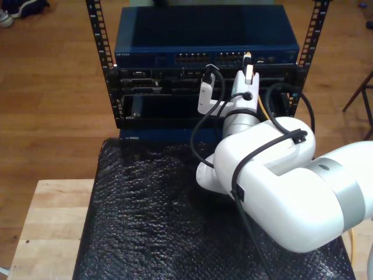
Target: Grab the cable and plug it in
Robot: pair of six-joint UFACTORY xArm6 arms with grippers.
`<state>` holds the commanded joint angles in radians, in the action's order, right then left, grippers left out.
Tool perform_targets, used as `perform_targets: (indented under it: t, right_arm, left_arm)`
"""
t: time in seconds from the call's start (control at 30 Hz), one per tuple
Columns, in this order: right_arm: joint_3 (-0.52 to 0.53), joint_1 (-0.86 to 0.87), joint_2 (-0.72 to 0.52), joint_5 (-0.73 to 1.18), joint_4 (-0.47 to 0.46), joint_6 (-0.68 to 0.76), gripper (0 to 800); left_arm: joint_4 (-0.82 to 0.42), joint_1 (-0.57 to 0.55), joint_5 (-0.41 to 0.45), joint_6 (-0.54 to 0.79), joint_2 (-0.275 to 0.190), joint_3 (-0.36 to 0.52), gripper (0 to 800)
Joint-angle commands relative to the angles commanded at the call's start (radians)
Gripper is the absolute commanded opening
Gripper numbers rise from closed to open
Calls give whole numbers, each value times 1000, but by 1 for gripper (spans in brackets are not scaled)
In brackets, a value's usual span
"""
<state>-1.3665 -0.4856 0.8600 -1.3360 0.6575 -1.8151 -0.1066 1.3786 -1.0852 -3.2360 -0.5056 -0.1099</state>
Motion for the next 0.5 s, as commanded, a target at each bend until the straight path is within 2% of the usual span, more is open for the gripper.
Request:
perform_targets:
  t: [0.23,0.4,0.5]
  right_arm:
    - [8,2,-2,-3,0,6,16]
    - [11,5,-8,0,-5,11,269]
    - [21,3,-12,0,-6,17,323]
  left_arm:
    - [0,0,0,0,0,0,800]
    - [0,0,0,0,0,0,800]
    - [0,0,0,0,0,0,800]
